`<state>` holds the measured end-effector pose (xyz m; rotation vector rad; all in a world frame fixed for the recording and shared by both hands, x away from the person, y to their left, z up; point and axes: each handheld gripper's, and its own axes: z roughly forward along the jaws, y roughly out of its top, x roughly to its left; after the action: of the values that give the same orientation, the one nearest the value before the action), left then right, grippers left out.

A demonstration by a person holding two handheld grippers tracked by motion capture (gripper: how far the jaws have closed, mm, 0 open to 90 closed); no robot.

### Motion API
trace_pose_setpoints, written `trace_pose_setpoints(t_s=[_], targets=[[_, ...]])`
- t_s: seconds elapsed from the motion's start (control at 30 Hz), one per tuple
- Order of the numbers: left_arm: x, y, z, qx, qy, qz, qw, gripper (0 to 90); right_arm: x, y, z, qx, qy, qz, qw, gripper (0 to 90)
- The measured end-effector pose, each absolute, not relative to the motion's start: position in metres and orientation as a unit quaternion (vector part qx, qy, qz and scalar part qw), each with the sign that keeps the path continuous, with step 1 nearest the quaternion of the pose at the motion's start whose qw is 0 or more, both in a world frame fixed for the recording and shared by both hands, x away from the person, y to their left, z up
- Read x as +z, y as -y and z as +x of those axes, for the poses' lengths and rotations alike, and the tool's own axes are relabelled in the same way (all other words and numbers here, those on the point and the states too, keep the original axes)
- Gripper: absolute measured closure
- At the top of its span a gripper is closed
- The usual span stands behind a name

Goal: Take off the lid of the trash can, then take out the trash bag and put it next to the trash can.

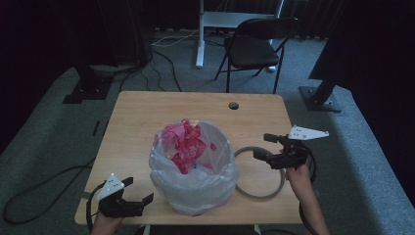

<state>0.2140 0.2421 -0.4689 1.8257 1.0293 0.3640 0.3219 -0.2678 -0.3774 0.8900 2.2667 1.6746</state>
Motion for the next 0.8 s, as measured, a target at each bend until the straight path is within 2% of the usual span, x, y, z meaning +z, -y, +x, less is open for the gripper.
trace_pose_setpoints(t_s=[0.17,0.37,0.8], targets=[[-0.451,-0.236,0.211,0.147,-0.406,0.751,0.499,0.4,-0.357,0.254,0.32,0.562,-0.769,0.283,0.111,11.7],[-0.441,-0.225,0.209,0.149,-0.381,0.768,0.493,0.4,-0.342,0.24,0.323,0.566,-0.761,0.3,0.103,11.7],[-0.437,-0.211,0.214,0.142,-0.365,0.777,0.492,0.4,-0.333,0.186,0.349,0.546,-0.792,0.273,0.028,12.4]])
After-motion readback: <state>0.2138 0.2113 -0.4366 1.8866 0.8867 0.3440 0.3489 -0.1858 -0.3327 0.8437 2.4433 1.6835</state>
